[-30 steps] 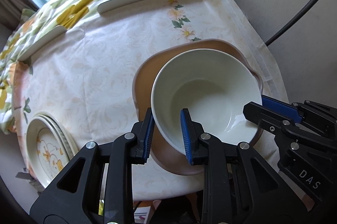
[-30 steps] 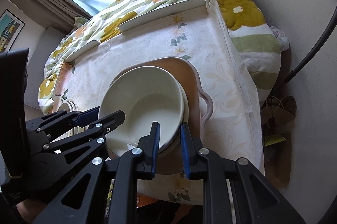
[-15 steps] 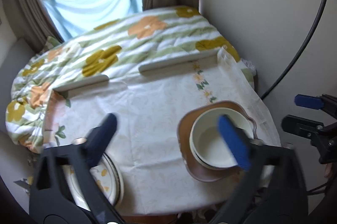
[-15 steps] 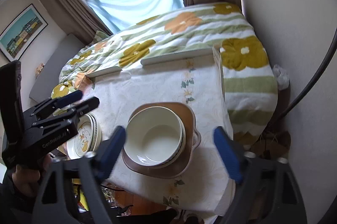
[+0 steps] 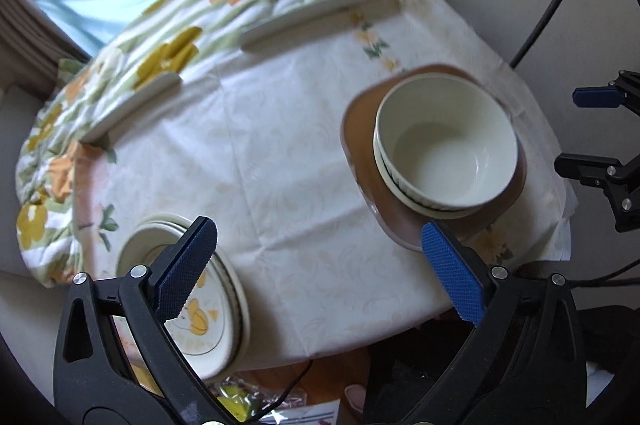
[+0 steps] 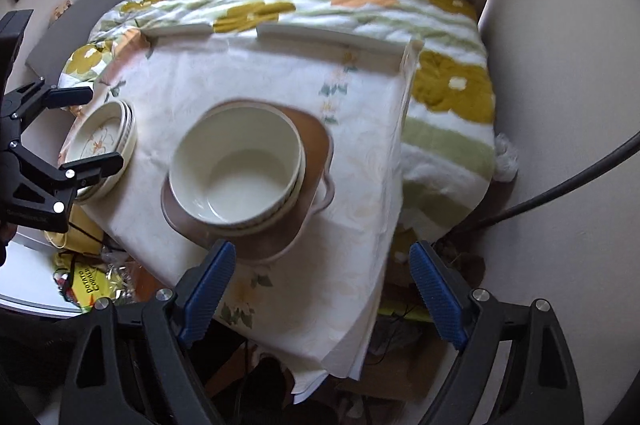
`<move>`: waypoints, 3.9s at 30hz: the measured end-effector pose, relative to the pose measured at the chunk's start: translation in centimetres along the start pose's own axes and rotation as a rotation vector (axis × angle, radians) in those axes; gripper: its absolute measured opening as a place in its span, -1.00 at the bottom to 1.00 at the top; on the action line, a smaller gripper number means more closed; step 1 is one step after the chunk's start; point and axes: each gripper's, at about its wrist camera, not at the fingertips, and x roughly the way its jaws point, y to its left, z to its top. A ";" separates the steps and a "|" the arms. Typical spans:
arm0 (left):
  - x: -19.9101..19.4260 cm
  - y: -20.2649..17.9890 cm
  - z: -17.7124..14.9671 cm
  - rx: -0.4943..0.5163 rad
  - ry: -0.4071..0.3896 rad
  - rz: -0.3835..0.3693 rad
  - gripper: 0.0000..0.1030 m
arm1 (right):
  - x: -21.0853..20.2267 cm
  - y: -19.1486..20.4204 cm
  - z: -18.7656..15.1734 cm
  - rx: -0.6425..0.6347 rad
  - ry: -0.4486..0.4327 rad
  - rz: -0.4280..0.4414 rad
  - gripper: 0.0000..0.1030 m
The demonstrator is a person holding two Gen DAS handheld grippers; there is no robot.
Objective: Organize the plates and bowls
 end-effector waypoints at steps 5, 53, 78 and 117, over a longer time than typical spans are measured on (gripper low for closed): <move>4.2 -0.6 0.2 0.013 0.092 -0.055 0.71 | 3.4 -0.6 0.4 0.045 0.083 0.024 0.16; 0.4 3.0 -0.2 -0.007 -0.047 -0.029 -0.68 | 3.8 8.3 5.7 -0.283 -0.024 0.046 -0.71; 3.3 21.9 -13.8 0.025 0.038 -0.093 -0.68 | 10.5 30.8 7.6 -0.210 0.059 0.053 -0.71; 2.6 21.6 -13.2 0.193 0.113 -0.076 0.50 | 10.5 30.0 8.0 -0.048 0.133 0.030 -0.41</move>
